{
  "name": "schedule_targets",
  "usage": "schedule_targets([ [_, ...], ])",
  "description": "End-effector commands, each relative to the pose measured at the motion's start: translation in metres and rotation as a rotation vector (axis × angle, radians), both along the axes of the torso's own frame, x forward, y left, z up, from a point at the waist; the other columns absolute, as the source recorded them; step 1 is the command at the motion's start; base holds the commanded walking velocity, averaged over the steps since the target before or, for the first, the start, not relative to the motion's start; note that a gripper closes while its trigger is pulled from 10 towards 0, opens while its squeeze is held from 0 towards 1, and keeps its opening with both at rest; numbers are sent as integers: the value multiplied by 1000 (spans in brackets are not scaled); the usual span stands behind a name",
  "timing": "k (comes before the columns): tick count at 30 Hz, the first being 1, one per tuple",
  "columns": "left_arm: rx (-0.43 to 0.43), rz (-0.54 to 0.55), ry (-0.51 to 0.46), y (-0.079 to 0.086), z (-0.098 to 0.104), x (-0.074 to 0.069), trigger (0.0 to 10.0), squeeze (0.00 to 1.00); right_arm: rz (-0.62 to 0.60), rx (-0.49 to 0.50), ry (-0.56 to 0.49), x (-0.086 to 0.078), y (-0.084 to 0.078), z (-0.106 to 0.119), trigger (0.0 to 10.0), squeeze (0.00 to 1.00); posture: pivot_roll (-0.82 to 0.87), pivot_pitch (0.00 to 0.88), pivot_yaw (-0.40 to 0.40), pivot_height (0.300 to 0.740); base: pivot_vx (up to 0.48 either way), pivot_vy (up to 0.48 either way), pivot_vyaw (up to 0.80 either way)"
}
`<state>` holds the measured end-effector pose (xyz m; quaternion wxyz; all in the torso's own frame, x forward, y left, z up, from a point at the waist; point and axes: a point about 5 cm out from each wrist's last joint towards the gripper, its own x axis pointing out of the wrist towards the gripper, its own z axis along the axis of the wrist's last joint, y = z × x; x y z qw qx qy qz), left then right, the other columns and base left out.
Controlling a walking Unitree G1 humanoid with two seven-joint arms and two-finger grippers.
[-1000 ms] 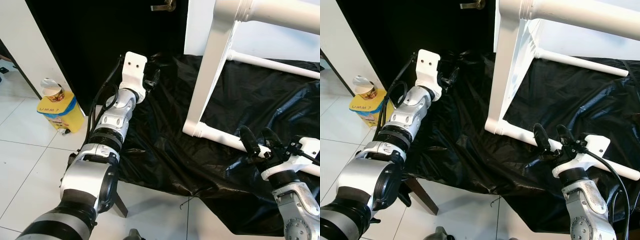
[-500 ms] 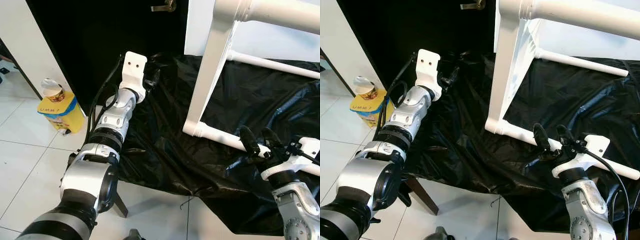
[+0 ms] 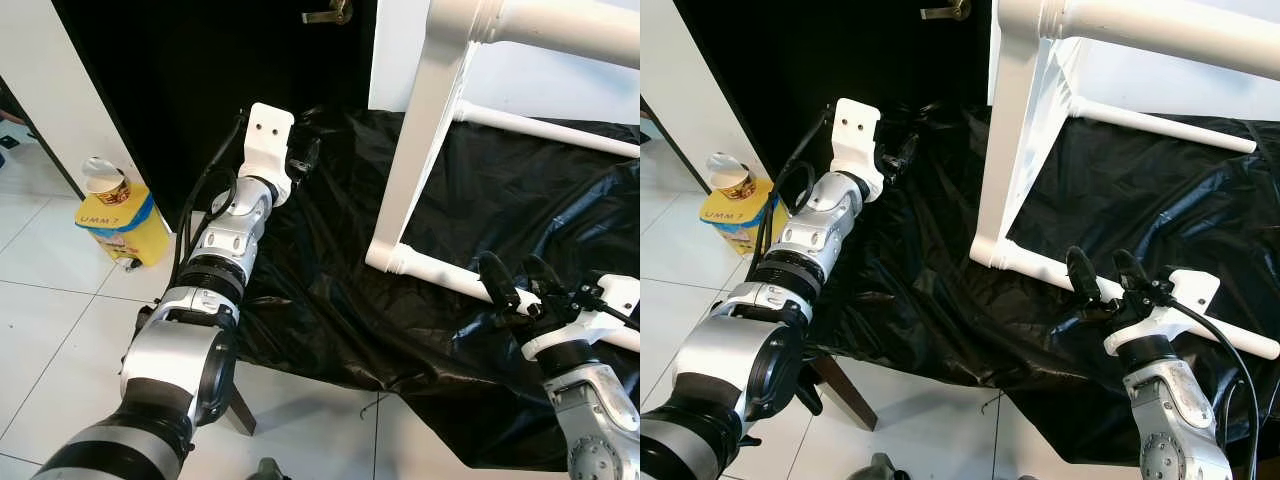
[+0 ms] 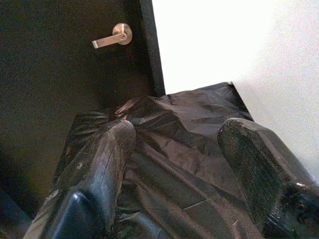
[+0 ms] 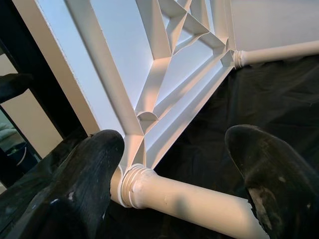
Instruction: Building children table
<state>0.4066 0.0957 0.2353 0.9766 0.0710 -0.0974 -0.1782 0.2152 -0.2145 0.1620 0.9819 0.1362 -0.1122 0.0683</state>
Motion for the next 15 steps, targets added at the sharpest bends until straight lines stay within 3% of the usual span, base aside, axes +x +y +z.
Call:
schedule_targets([
  [1, 3, 31, 9, 3, -2, 1, 10000, 0, -4, 5, 1, -2, -2, 0, 10000, 0, -36, 158, 91, 740, 0, 0, 0],
  [15, 3, 31, 9, 3, -2, 1, 10000, 0, -4, 5, 1, -2, -2, 0, 10000, 0, -36, 158, 91, 740, 0, 0, 0],
])
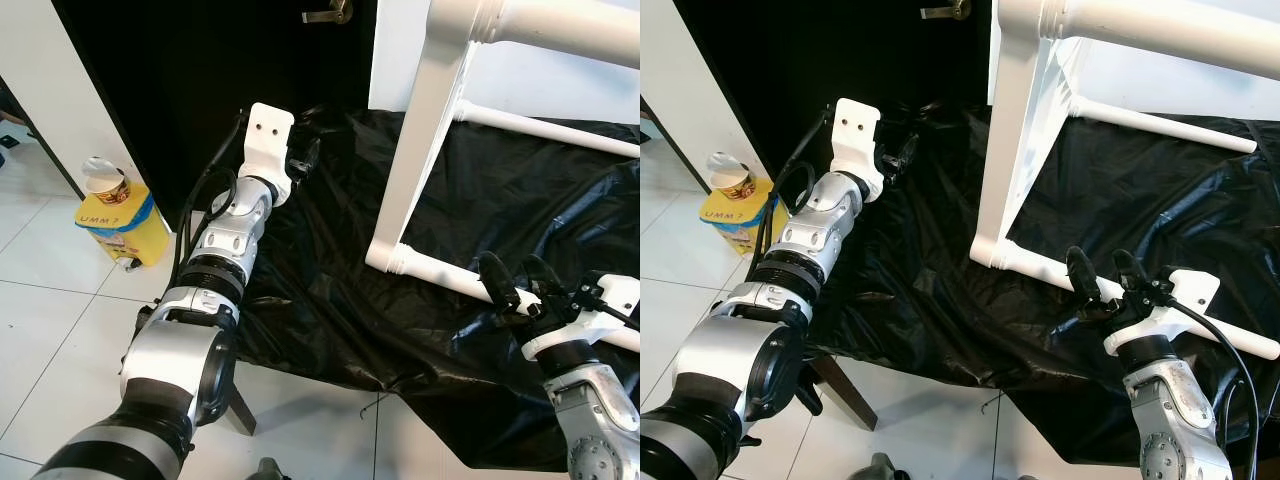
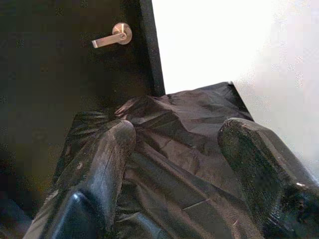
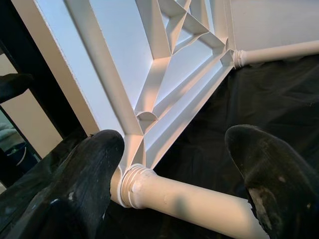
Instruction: Building children table
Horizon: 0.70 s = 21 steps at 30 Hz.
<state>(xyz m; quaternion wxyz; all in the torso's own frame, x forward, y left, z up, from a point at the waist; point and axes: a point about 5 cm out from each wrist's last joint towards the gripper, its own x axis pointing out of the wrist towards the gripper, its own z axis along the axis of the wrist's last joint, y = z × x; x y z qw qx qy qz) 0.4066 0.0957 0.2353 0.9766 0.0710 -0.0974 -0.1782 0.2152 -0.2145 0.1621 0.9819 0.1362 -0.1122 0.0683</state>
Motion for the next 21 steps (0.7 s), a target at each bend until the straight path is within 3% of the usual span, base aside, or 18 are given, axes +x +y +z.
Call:
schedule_targets([
  [1, 3, 31, 9, 3, -2, 1, 10000, 0, -4, 5, 1, -2, -2, 0, 10000, 0, -36, 158, 91, 740, 0, 0, 0],
  [5, 3, 31, 9, 3, -2, 1, 10000, 0, -4, 5, 1, -2, -2, 0, 10000, 0, -36, 158, 91, 740, 0, 0, 0],
  [6, 0, 32, 6, 4, -2, 0, 10000, 0, -12, 5, 1, -1, -2, 0, 10000, 0, -37, 0, 0, 740, 0, 0, 0],
  [7, 0, 32, 6, 4, -2, 0, 10000, 0, -12, 5, 1, -1, -2, 0, 10000, 0, -37, 0, 0, 740, 0, 0, 0],
  [10, -65, 45, 10, 13, -34, -22, 10000, 0, -207, 21, 17, 37, -5, -11, 10000, 0, -7, 0, 0, 740, 0, 0, 0],
  [21, -72, 46, 13, 14, -38, -25, 10000, 0, -227, 21, 21, 40, -5, -11, 10000, 0, -7, 0, 0, 740, 0, 0, 0],
])
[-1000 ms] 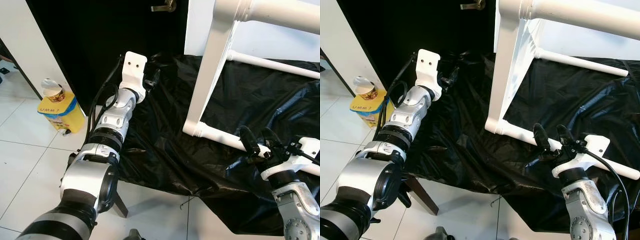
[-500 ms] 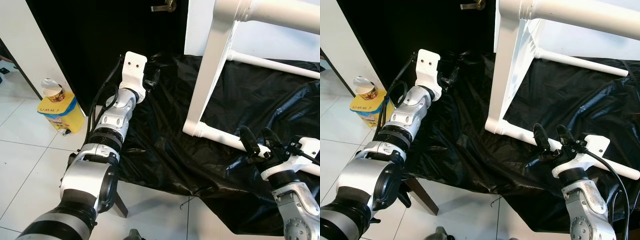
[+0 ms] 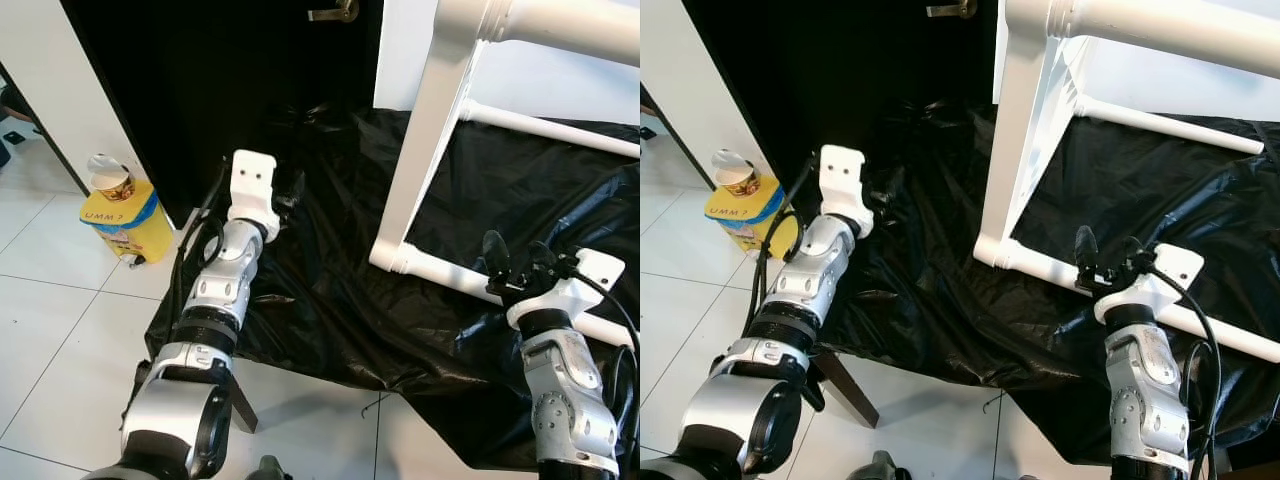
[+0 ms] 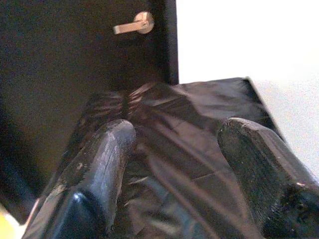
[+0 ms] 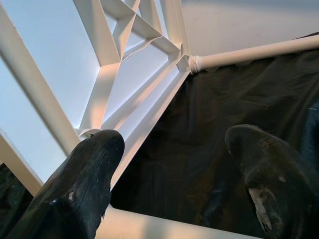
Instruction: Building children table
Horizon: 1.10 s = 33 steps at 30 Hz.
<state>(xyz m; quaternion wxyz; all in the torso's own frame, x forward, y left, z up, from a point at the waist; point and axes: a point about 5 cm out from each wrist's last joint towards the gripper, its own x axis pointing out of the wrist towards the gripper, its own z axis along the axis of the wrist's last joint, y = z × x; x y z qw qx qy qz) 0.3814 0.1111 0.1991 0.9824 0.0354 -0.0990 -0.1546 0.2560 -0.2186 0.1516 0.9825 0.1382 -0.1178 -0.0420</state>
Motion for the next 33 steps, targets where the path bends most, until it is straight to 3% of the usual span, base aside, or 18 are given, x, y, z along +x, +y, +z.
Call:
schedule_targets([
  [1, 4, 5, 6, -1, -1, 0, 10000, 0, -9, -9, 2, 0, -1, -1, 10000, 0, -7, 0, 0, 740, 0, 0, 0],
  [8, -44, 22, 1, 0, -15, -12, 10000, 0, -118, -98, 22, 3, 3, -1, 10000, 0, -5, 0, 0, 740, 0, 0, 0],
  [10, -80, 24, -21, -4, -22, -24, 10000, 0, -158, -146, 33, 7, 14, -6, 10000, 0, -1, 0, 0, 740, 0, 0, 0],
  [15, -106, 32, -32, -8, -27, -35, 10000, 0, -175, -184, 52, 11, 24, -11, 10000, 0, 1, 0, 0, 740, 0, 0, 0],
  [16, -123, 38, -39, -11, -32, -42, 10000, 0, -173, -194, 61, 11, 30, -15, 10000, 0, 8, 114, 52, 740, 0, 0, 0],
  [33, -123, 38, -39, -11, -32, -42, 10000, 0, -173, -194, 61, 11, 30, -15, 10000, 0, 8, 114, 52, 740, 0, 0, 0],
])
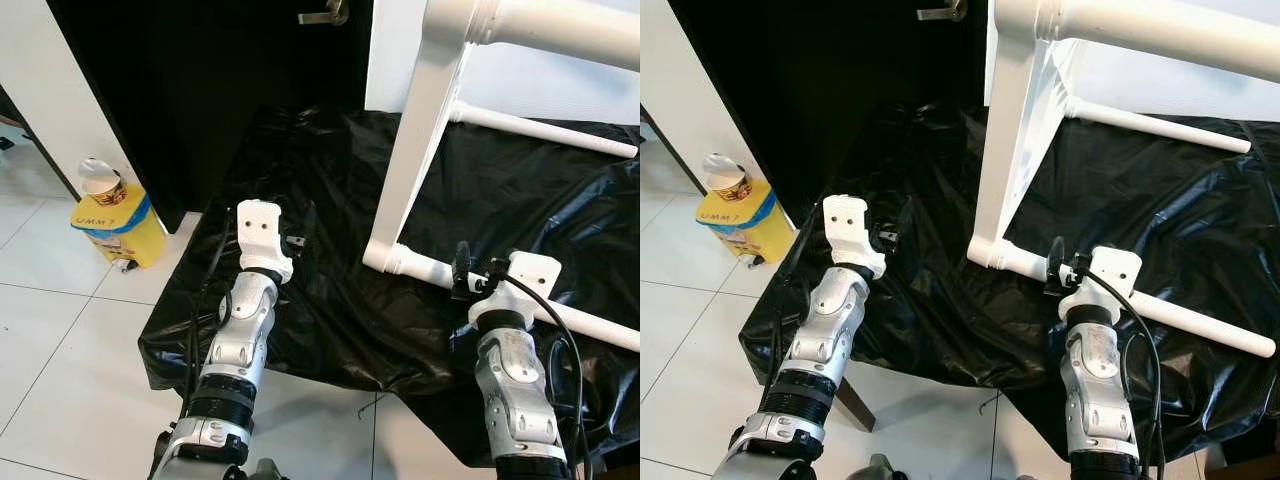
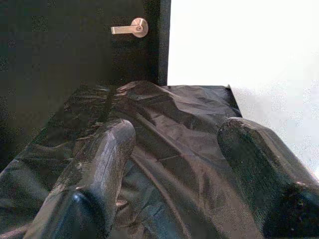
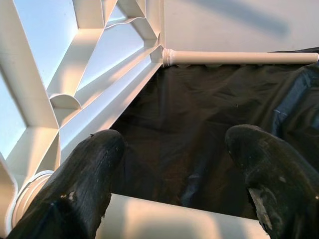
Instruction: Building children table
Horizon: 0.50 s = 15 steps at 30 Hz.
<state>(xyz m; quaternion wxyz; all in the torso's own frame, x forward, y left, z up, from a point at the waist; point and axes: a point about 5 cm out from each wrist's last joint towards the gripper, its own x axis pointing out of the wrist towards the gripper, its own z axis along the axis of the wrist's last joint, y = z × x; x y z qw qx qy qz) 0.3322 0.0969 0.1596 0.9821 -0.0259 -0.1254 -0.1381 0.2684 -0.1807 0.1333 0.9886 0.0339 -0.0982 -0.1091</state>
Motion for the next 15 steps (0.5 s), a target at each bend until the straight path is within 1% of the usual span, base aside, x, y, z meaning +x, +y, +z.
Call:
schedule_targets([
  [1, 9, 20, -4, 4, 7, 7, 10000, 0, -21, -6, -8, -1, -8, 3, 10000, 0, 8, 114, 52, 740, 0, 0, 0],
  [15, 9, 20, -4, 4, 7, 7, 10000, 0, -21, -6, -8, -1, -8, 3, 10000, 0, 8, 114, 52, 740, 0, 0, 0],
])
